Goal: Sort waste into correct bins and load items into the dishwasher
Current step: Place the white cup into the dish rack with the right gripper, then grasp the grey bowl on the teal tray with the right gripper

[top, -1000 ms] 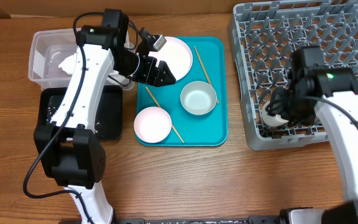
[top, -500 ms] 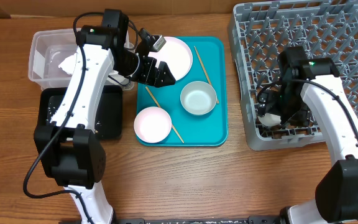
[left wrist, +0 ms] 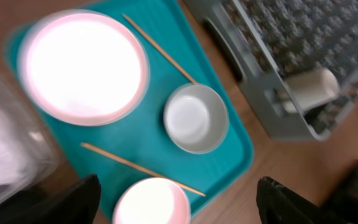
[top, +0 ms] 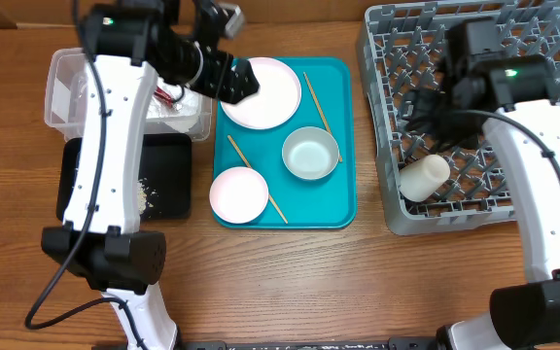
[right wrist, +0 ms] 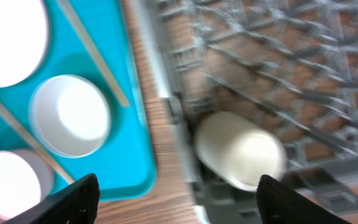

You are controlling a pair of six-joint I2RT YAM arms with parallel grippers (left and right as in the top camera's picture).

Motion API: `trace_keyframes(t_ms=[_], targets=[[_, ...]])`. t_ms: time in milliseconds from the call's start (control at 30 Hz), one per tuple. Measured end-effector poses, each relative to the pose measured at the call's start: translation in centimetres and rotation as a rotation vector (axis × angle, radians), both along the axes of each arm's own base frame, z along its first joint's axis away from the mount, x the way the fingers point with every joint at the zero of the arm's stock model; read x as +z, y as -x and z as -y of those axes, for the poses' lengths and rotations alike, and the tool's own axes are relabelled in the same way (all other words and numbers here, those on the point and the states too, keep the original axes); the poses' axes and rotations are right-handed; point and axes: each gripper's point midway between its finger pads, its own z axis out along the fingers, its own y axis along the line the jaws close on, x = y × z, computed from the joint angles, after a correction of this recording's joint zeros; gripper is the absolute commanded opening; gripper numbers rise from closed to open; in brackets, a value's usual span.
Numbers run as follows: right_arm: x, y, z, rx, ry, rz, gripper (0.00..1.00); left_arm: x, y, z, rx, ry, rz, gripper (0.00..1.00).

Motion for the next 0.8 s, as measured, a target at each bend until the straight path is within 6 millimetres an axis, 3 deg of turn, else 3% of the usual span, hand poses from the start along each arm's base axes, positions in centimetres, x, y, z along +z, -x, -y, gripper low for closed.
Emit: trace_keyframes(t_ms=[167, 367, 567, 800], targets=[[-1.1, -1.8, -5.3, 0.072, -0.060, 0.055, 0.68, 2.2, -1.6, -4.1, 0.265, -0.129, 0.059, 0.96], [-7.9, -1.9, -10.0, 0.069, -0.082, -0.062, 0.60, 1.9, -2.3, -9.4, 0.530, -0.227, 0.041, 1.00], [-13.6, -1.5, -11.3, 0.027, -0.057, -0.180, 0.49, 1.9, -2.4, -13.2, 0.660, -0.259, 0.034, 1.00], [-17.1, -1.1, -11.3, -0.024, -0.035, -0.263, 0.34, 1.9, -2.4, -13.4, 0.670, -0.262, 0.033, 1.00]])
